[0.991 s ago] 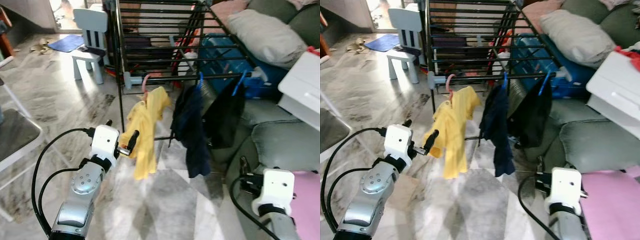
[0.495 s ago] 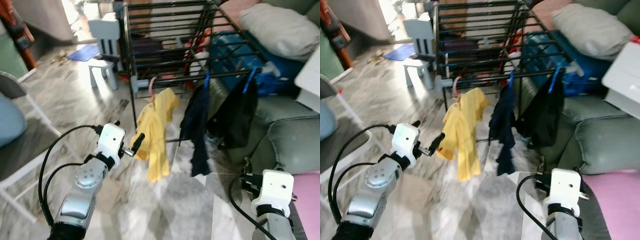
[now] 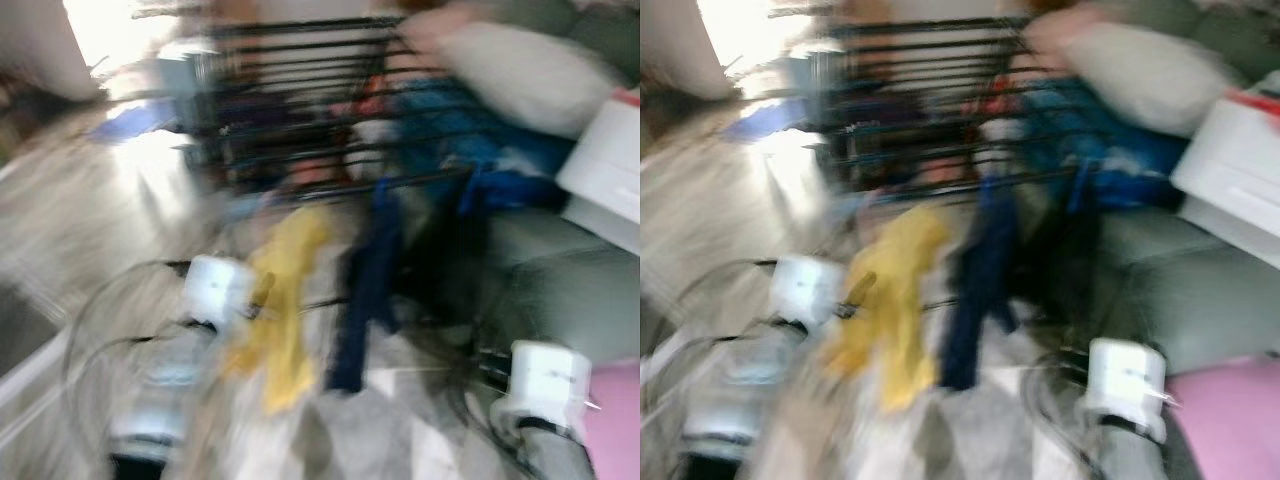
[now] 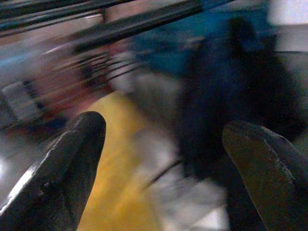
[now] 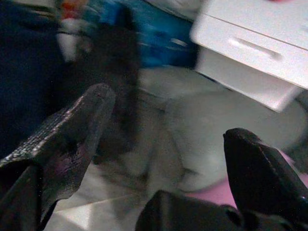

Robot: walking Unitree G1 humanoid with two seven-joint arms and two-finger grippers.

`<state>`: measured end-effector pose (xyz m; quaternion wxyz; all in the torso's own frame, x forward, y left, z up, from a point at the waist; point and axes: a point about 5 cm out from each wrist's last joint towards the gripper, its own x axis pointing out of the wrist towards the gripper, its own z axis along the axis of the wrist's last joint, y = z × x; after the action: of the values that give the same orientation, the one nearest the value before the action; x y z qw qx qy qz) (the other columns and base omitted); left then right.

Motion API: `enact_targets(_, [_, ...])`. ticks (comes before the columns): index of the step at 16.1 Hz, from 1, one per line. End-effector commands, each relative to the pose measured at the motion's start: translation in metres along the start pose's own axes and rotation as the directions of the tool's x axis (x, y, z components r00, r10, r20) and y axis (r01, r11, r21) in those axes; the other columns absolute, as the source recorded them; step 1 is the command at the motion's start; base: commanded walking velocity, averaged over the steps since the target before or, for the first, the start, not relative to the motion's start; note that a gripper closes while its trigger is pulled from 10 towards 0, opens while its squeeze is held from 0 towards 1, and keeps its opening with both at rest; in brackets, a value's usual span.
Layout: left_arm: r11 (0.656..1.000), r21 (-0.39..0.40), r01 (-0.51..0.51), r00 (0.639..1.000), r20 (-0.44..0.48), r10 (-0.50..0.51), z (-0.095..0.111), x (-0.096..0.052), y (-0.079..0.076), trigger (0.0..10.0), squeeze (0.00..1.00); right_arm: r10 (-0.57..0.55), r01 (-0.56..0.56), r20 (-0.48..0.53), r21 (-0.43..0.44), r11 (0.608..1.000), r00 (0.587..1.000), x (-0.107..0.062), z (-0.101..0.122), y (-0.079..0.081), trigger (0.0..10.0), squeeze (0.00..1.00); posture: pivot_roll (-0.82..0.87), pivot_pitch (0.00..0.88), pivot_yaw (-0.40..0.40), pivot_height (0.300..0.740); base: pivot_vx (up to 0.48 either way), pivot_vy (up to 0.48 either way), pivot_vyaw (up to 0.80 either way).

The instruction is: Hang hanger

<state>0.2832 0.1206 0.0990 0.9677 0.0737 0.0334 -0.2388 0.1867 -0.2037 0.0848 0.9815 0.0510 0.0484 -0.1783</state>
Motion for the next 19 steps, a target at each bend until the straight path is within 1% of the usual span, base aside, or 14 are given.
enact_targets(1, [0.999, 0.028, -0.039, 0.999, -0.001, 0.039, 0.003, -0.006, 0.015, 10.0, 0.00, 0.034, -0.034, 0.022, 0.018, 0.999, 0.999, 0.001, 0.006, 0.011, 10.0, 0.00, 0.00, 0.000, 0.006, 0.740, 0.435, 0.000, -0.80])
enact_targets(2, [0.999, 0.027, -0.038, 0.999, -0.002, 0.038, 0.002, -0.006, 0.015, 10.0, 0.00, 0.037, -0.037, 0.021, 0.018, 0.999, 0.999, 0.001, 0.006, 0.012, 10.0, 0.00, 0.00, 0.000, 0.006, 0.740, 0.431, 0.000, -0.80])
enact_targets(5, [0.999, 0.029, -0.044, 0.999, -0.012, 0.045, 0.002, -0.007, 0.017, 10.0, 0.00, 0.057, -0.057, 0.010, 0.002, 0.998, 0.998, 0.002, 0.004, 0.014, 10.0, 0.00, 0.01, 0.000, 0.006, 0.740, 0.429, 0.000, 0.00])
enact_targets(6, [0.998, 0.029, -0.047, 0.999, -0.018, 0.048, 0.002, -0.007, 0.018, 10.0, 0.00, 0.065, -0.065, 0.006, -0.002, 0.998, 0.998, 0.002, 0.003, 0.015, 10.0, 0.00, 0.01, 0.000, 0.007, 0.740, 0.398, 0.270, 0.00])
enact_targets(8, [0.998, 0.035, -0.048, 0.998, -0.030, 0.049, 0.000, -0.007, 0.019, 10.0, 0.00, 0.117, -0.117, 0.008, -0.018, 0.993, 0.993, 0.001, 0.004, 0.020, 10.0, 0.00, 0.01, 0.000, 0.008, 0.740, 0.377, 0.296, 0.61])
enact_targets(10, [0.999, 0.027, -0.047, 0.998, -0.030, 0.048, 0.001, -0.007, 0.018, 10.0, 0.00, 0.112, -0.112, 0.002, -0.012, 0.994, 0.994, 0.002, 0.003, 0.020, 10.0, 0.00, 0.01, 0.000, 0.008, 0.740, 0.337, 0.341, 0.71])
enact_targets(12, [0.998, 0.037, -0.045, 0.998, -0.030, 0.046, 0.001, -0.008, 0.017, 10.0, 0.00, 0.107, -0.108, -0.026, -0.011, 0.994, 0.994, 0.002, -0.002, 0.020, 10.0, 0.00, 0.01, 0.000, 0.006, 0.740, 0.000, 0.000, 0.00])
enact_targets(16, [0.998, 0.041, -0.042, 0.999, -0.024, 0.043, 0.002, -0.008, 0.016, 10.0, 0.00, 0.111, -0.111, -0.042, -0.003, 0.994, 0.993, 0.000, -0.006, 0.023, 10.0, 0.00, 0.02, 0.000, 0.012, 0.740, 0.000, 0.000, 0.00])
enact_targets(17, [0.997, 0.052, -0.063, 0.997, -0.030, 0.065, 0.002, -0.009, 0.018, 10.0, 0.00, 0.129, -0.129, -0.063, 0.008, 0.992, 0.990, -0.001, -0.008, 0.025, 10.0, 0.00, 0.02, 0.000, 0.015, 0.740, 0.000, 0.000, 0.00])
enact_targets(18, [0.994, 0.066, -0.090, 0.995, -0.040, 0.093, 0.000, -0.012, 0.023, 10.0, 0.00, 0.213, -0.212, -0.106, 0.016, 0.977, 0.971, -0.004, -0.014, 0.035, 10.0, 0.00, 0.02, 0.000, 0.016, 0.740, 0.000, 0.000, 0.00])
enact_targets(19, [0.990, 0.082, -0.115, 0.992, -0.049, 0.120, -0.002, -0.015, 0.028, 10.0, 0.00, 0.299, -0.299, -0.151, 0.028, 0.954, 0.942, -0.009, -0.020, 0.045, 10.0, 0.00, 0.02, 0.000, 0.015, 0.740, 0.000, 0.000, 0.00])
